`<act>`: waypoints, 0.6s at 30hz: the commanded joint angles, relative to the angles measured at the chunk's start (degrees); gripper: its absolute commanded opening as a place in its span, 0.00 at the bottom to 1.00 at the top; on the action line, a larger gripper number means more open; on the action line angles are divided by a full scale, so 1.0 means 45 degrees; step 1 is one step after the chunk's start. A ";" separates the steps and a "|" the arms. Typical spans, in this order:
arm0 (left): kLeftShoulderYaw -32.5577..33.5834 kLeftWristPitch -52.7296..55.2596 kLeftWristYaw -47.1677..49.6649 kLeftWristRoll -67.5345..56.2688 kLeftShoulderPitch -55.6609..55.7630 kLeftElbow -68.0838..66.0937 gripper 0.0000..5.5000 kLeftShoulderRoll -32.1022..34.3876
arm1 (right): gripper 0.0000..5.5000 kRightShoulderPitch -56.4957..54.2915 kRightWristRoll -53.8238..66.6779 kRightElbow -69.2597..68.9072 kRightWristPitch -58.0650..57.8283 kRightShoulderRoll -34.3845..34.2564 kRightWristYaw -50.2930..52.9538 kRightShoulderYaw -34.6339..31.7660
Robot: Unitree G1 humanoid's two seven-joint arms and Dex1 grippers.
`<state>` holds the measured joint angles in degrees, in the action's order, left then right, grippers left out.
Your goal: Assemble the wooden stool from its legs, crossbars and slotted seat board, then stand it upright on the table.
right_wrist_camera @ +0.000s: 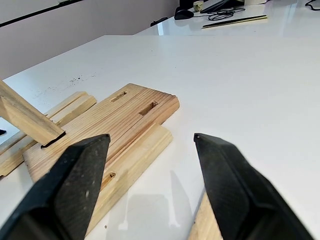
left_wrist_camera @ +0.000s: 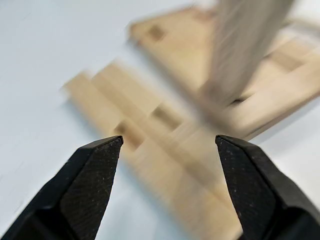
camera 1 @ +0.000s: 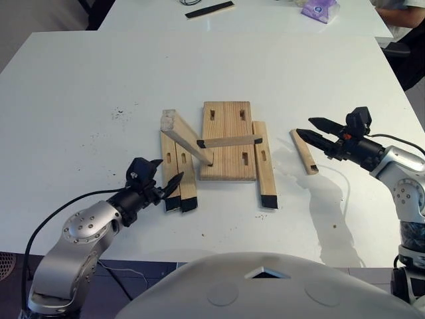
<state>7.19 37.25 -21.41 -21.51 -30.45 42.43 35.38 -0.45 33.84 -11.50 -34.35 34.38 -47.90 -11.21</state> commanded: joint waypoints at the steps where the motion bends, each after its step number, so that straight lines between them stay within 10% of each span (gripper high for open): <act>1: -0.0637 0.0099 -0.0162 0.0659 -0.0589 -0.0307 0.63 0.0159 | 0.56 0.0090 0.0200 -0.0319 -0.0203 -0.0013 0.0214 -0.0092; 18: -0.0048 -0.0906 -0.1309 0.1652 -0.0852 -0.4050 0.63 0.1556 | 0.56 0.0777 0.0155 -0.0951 -0.0201 -0.0336 0.0643 0.0039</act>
<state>7.07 27.86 -27.64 -18.42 -32.56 32.91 40.27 2.54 33.98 -14.86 -34.81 33.10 -45.61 -11.17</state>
